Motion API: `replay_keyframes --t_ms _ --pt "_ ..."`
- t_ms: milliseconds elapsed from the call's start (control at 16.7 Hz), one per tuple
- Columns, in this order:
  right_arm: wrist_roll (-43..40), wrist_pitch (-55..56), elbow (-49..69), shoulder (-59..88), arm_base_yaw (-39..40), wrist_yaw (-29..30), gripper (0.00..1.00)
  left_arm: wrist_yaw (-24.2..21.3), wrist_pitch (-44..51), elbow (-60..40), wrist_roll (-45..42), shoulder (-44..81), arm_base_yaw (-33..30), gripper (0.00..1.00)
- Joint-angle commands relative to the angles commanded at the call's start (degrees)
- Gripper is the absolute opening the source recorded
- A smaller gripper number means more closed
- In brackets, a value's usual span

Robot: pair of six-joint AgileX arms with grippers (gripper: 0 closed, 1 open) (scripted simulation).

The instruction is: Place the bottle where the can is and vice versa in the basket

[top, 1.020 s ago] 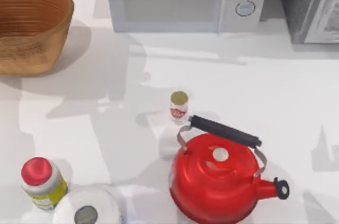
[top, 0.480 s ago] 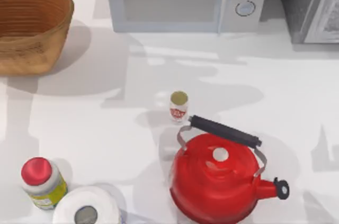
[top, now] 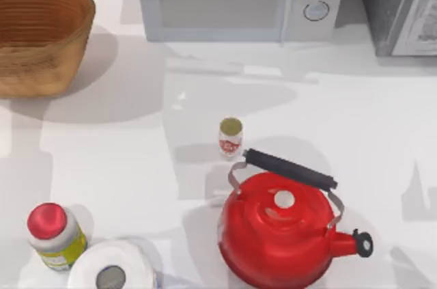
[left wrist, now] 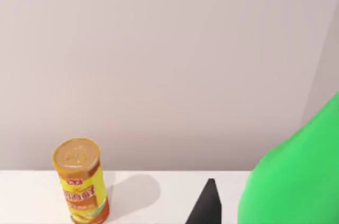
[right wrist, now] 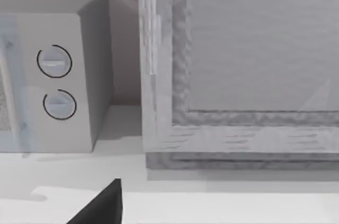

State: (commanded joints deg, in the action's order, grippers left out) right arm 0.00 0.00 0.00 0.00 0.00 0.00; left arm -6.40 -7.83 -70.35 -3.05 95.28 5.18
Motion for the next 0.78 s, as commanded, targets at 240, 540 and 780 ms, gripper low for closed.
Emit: replay_keyframes --t_ms 240,540,780 --pt "0.00 0.00 0.00 0.00 0.00 0.00 1.00 0.06 -1.73 -0.16 0.05 2.03 -0.27 0.00" --pt "0.00 0.00 0.00 0.00 0.00 0.00 1.00 0.06 -1.73 -0.16 0.05 2.03 -0.27 0.23" --pt "0.00 0.00 0.00 0.00 0.00 0.00 1.00 0.06 -1.73 -0.16 0.05 2.03 -0.27 0.53"
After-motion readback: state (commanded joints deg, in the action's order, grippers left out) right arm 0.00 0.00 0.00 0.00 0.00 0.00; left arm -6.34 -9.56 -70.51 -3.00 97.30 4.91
